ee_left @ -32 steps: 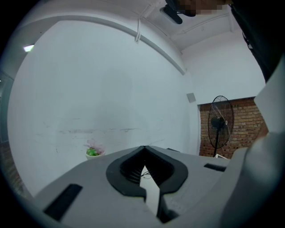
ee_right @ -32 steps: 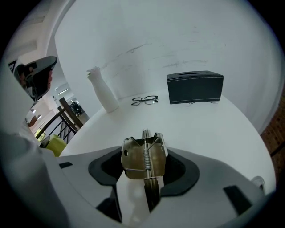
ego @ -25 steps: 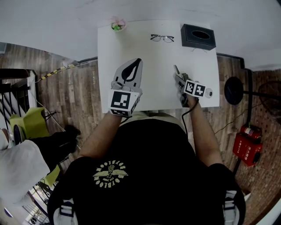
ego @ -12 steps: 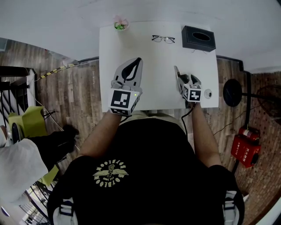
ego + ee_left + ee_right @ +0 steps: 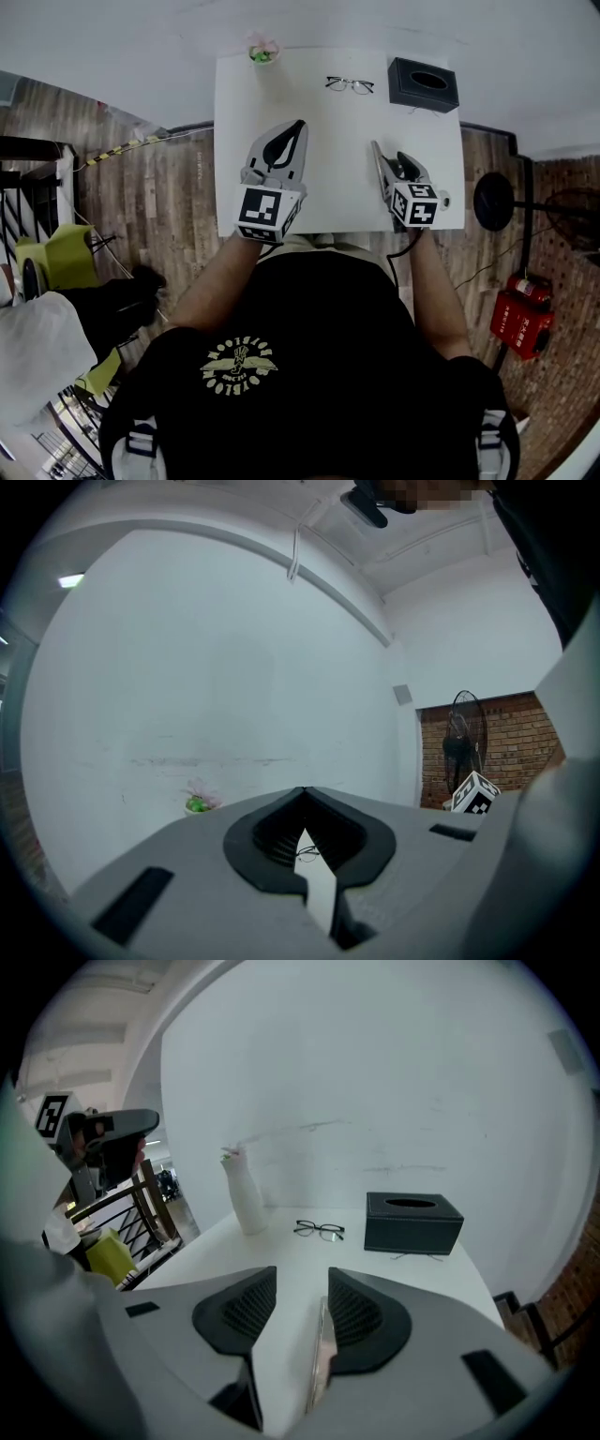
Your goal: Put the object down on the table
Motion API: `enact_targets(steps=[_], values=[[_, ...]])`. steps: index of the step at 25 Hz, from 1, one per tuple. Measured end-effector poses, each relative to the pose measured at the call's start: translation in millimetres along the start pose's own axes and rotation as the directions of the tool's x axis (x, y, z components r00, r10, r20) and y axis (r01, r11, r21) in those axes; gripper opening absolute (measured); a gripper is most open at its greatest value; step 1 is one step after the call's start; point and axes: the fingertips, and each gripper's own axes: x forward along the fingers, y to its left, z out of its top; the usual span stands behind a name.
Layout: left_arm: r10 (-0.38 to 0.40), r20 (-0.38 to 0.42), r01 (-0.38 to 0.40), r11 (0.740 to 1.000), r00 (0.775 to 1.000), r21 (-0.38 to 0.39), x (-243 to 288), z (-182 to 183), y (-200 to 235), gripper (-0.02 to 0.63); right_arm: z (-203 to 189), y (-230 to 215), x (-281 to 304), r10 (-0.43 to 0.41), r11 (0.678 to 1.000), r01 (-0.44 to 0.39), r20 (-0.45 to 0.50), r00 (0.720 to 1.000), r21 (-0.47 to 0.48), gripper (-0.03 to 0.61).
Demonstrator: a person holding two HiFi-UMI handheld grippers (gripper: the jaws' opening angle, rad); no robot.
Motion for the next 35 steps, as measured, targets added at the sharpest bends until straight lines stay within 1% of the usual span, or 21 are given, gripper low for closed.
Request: enact_targets(steps=[5,7,10,16,21,25,29,33,35], values=[[0.003,0.02,-0.003,1.0,1.0,-0.006,-6,8,-3,0.006,35,6,-26,-0.035,0.999,0.036,0.123,0.992,-0.005,0.043],[-0.001,0.027,0.002,1.0,1.0,-0.007,-8,11,-5,0.006,46,9,-37,-0.04,0.999,0.041,0.159,0.986,-0.006,0.0],[0.003,0.033,-0.003,1.0,0.999,-0.009,-11,14,-7,0.006,61,15,-48,-0.026,1.0,0.029,0.194,0.981,-0.011,0.0],[0.018,0.033,-0.017,1.0,0.999,-0.026,-15,19,-9,0.006,92,26,-76,-0.017,0.999,0.03,0.262,0.965,-0.045,0.0],[0.028,0.041,-0.028,0.999,0.999,0.016,-20,30,-13,0.006,119,36,-100,-0.005,0.996,0.035,0.322,0.947,-0.087,0.0],[0.024,0.06,-0.024,1.0,0.998,0.009,-23,38,-16,0.006,139,43,-120,0.001,0.993,0.043,0.378,0.926,-0.106,0.0],[0.02,0.08,-0.023,0.999,0.997,0.033,-30,50,-23,0.006,158,48,-143,0.002,0.99,0.06,0.435,0.9,-0.129,0.0],[0.013,0.086,-0.017,0.999,0.996,0.035,-38,57,-28,0.006,175,55,-167,0.016,0.99,0.055,0.484,0.875,-0.133,0.0],[0.013,0.087,-0.016,0.999,0.996,0.035,-41,58,-29,0.006,181,59,-178,0.025,0.99,0.049,0.497,0.868,-0.135,0.0]])
